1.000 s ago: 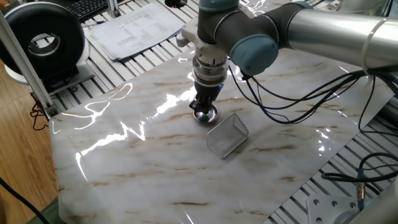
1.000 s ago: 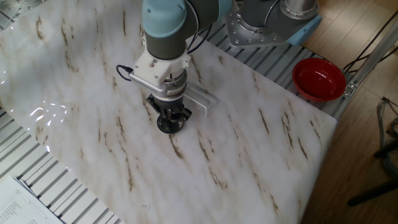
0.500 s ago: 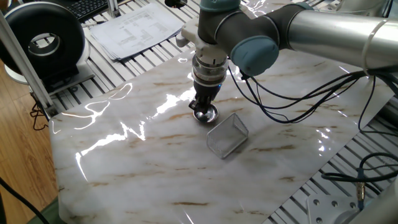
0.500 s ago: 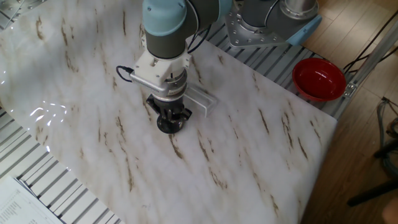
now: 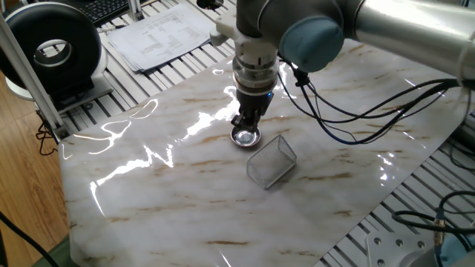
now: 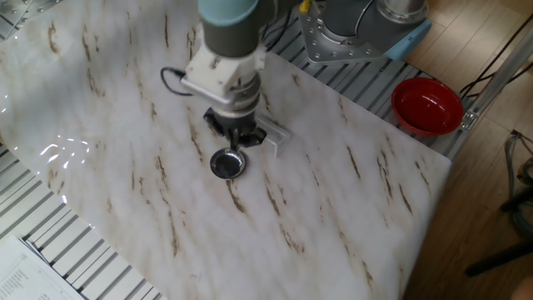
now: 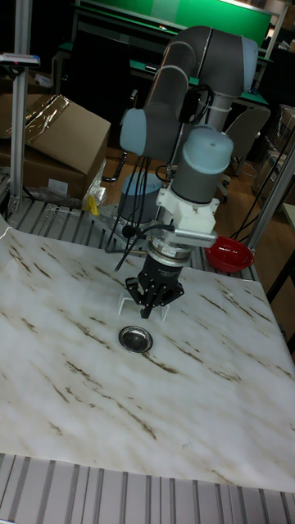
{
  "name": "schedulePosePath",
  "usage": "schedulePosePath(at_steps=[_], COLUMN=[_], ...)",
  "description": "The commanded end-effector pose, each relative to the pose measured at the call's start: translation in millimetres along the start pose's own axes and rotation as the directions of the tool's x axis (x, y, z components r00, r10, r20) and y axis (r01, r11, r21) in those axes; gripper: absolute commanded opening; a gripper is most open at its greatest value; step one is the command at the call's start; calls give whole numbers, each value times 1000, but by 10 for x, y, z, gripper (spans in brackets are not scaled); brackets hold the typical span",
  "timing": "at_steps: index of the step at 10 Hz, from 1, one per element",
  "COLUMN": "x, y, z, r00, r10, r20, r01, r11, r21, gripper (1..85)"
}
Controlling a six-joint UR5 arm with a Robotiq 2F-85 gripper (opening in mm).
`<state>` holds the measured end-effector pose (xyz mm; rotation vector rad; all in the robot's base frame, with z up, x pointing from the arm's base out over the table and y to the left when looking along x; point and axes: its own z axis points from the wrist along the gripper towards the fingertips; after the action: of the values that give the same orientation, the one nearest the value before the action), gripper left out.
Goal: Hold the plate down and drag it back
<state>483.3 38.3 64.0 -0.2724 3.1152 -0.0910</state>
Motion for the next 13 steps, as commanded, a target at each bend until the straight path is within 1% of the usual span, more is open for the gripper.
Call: schedulePosePath(at_steps=[1, 2, 3, 4, 5, 6, 8, 9, 10, 11, 12, 13], x=[-229, -288, -385, -447, -467, -424, -150, -13, 93, 154, 167, 87], y=[66, 100, 102, 135, 95, 99, 7, 105, 197, 242, 257, 194], z=[69, 64, 55, 46, 44, 50, 72, -97, -271, -362, -381, -306], r00=[998, 997, 993, 990, 988, 990, 999, 1000, 1000, 999, 999, 1000], r10=[-13, -15, -34, -39, -49, -52, -38, 4, 26, 32, 32, 11], r20=[54, 77, 114, 139, 146, 130, 23, -1, -11, -11, -9, -4], r01=[14, 17, 38, 45, 52, 55, 37, -4, -26, -32, -32, -11], r11=[1000, 1000, 999, 998, 998, 998, 999, 1000, 1000, 999, 999, 1000], r21=[-14, -27, -25, -36, -19, -21, 9, 7, 13, 15, 12, 26], gripper=[13, 13, 13, 13, 13, 13, 13, 13, 13, 13, 13, 13])
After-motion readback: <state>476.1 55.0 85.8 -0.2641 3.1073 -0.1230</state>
